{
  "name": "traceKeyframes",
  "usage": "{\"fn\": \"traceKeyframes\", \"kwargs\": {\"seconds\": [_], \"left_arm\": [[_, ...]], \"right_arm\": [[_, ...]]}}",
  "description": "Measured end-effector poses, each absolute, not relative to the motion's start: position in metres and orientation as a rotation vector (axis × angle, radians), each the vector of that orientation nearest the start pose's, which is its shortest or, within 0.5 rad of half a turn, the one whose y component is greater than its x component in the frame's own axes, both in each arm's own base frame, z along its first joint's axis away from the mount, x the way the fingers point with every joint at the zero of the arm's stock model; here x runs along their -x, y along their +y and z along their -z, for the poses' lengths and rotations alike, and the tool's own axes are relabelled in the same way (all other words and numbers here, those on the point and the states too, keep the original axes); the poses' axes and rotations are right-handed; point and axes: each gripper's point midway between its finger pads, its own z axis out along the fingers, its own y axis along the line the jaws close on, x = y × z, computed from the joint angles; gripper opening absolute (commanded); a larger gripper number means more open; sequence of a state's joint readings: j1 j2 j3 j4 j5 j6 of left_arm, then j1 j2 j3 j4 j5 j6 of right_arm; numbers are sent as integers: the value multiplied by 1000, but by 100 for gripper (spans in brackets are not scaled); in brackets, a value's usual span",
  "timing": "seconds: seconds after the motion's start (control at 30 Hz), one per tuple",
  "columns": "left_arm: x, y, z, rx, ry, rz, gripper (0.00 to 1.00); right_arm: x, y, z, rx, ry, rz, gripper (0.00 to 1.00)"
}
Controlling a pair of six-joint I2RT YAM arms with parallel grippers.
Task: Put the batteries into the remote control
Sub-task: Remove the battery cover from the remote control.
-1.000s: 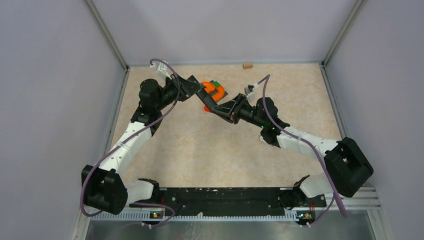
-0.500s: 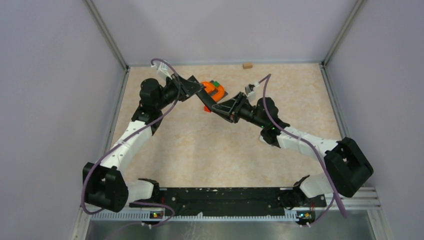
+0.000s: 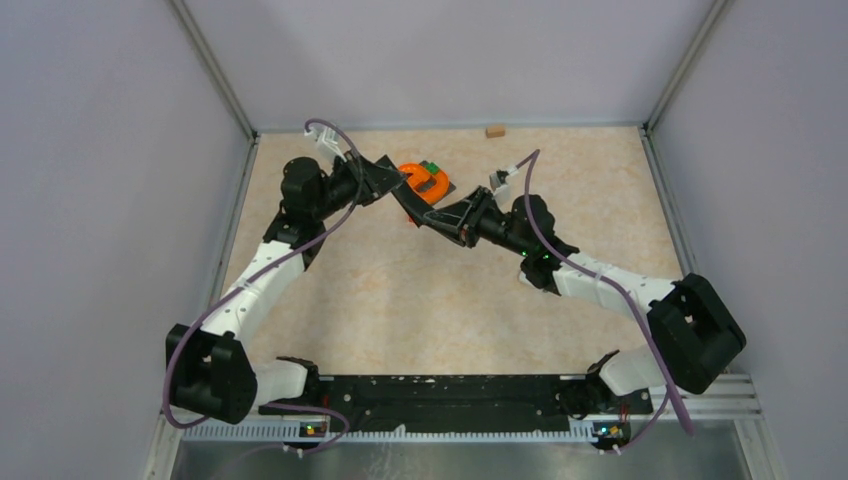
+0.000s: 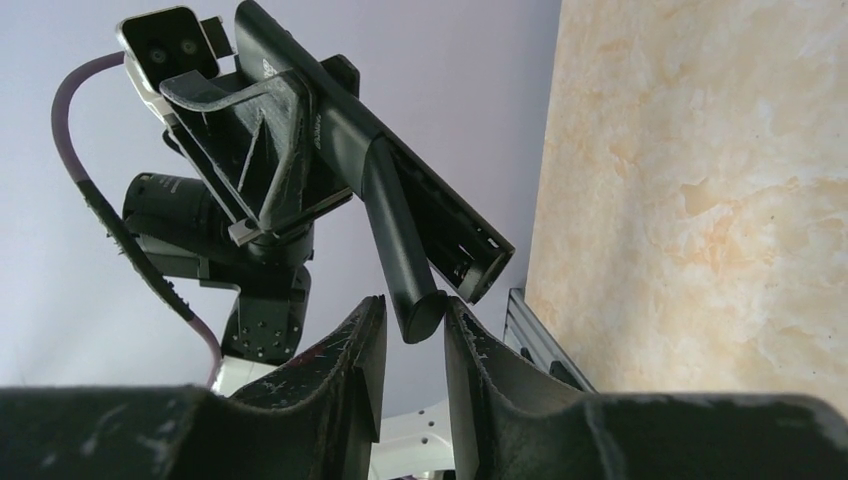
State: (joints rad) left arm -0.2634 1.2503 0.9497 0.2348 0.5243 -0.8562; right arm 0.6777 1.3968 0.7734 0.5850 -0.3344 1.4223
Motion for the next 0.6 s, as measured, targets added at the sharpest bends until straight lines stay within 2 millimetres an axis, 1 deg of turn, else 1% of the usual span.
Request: {"fn": "traceKeyframes", "kwargs": {"seconds": [0.13, 0.3, 0.37, 0.43, 0.5, 0.53, 0.6], "left_arm": [[-351, -215, -301, 85, 1811, 1249, 0], [-349, -216, -298, 80, 1822, 1258, 0], [-348, -217, -298, 77, 1822, 1260, 0], [-348, -217, -298, 77, 1822, 1261, 0], [-349, -216, -297, 78, 1823, 1251, 0], [-350, -215, -294, 87, 1829, 1243, 0], [-352, -213, -292, 101, 1832, 1226, 0]], "right_arm": [[-278, 347, -264, -415, 1930, -1789, 33], [-279, 348, -267, -409, 1913, -1800, 31], [-281, 350, -266, -406, 1907, -1803, 25], [-283, 351, -261, -409, 1912, -1801, 13], [-284, 353, -261, -410, 1909, -1808, 4], [-284, 353, -263, -409, 1900, -1814, 1], [-284, 353, -262, -408, 1899, -1811, 0]]}}
